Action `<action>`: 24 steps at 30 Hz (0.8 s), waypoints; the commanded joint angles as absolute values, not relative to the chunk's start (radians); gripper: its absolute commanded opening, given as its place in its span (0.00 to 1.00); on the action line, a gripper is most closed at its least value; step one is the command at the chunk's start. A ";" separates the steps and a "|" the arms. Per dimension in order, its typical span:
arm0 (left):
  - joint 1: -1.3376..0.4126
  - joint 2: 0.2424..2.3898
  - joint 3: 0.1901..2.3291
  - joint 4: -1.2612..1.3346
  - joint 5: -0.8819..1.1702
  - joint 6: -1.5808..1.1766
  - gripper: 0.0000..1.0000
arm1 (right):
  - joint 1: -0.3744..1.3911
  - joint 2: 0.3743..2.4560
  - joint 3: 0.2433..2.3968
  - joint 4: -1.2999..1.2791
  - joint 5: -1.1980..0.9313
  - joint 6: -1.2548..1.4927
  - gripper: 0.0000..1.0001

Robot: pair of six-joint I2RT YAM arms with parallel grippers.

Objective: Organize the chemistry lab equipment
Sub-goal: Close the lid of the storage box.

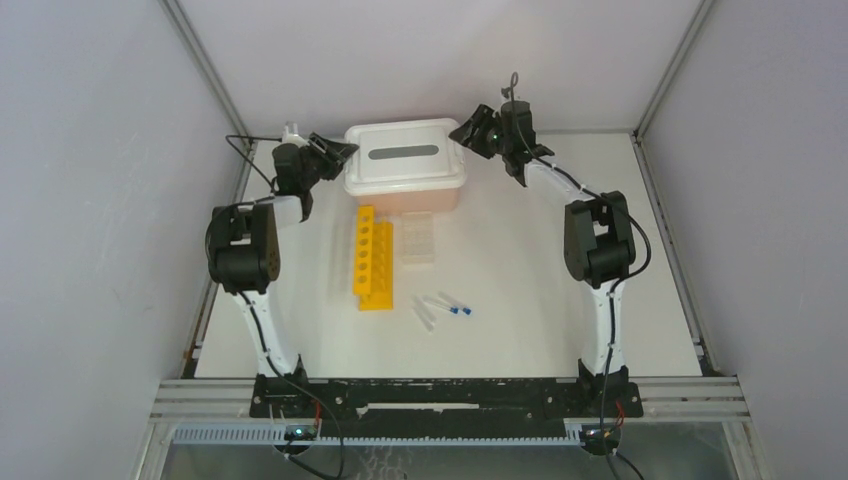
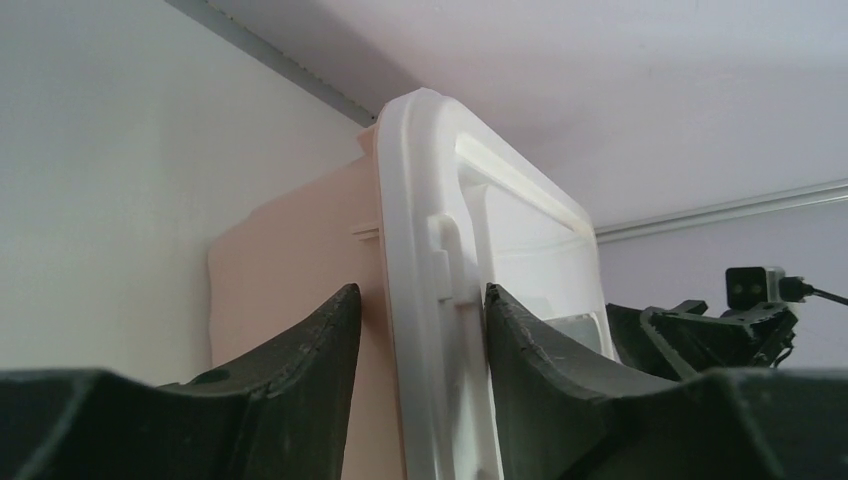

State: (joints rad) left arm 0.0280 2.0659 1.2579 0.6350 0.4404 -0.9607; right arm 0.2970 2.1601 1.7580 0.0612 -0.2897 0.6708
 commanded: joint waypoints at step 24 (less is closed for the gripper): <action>-0.005 1.782 1.140 0.699 0.281 -0.951 0.73 | 0.403 1.717 1.470 0.032 -0.011 0.235 0.61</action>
State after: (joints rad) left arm 0.0166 1.9186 1.1862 0.6289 0.3252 -0.9691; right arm 0.3141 1.8637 1.5429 0.0475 -0.1471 0.4366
